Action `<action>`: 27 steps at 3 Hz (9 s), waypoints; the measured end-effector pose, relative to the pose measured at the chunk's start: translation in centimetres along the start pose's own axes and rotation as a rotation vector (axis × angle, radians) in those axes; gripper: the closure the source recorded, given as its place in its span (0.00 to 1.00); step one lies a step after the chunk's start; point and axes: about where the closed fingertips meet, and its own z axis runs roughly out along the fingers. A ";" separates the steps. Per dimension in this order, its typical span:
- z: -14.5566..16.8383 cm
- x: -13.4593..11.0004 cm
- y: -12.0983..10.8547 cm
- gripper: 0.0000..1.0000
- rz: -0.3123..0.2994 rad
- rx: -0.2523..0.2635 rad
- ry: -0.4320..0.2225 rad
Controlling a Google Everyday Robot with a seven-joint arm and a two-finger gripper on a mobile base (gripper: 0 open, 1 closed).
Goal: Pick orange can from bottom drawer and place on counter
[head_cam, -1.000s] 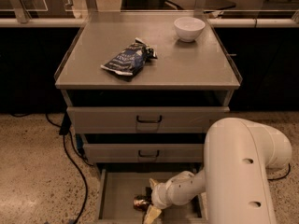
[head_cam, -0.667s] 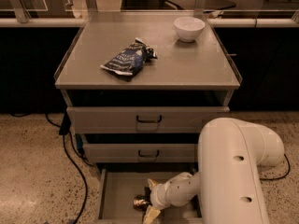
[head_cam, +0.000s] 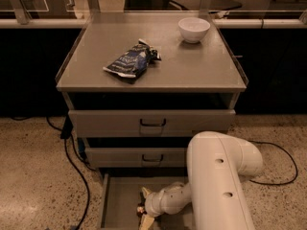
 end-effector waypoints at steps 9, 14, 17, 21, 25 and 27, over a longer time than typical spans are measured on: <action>1.2 2.7 -1.9 0.00 -0.055 0.045 0.009; 5.2 3.8 -4.3 0.00 -0.087 0.066 0.027; 6.3 6.1 -2.6 0.00 0.027 0.043 0.038; 6.3 6.1 -2.6 1.00 0.037 0.043 0.037; -3.4 1.0 -7.5 1.00 -0.078 0.136 0.004; -9.1 -2.8 -9.1 1.00 -0.148 0.176 -0.007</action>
Offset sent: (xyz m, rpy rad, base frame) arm 0.0308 -0.0065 0.0339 -0.0398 -0.0607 0.0323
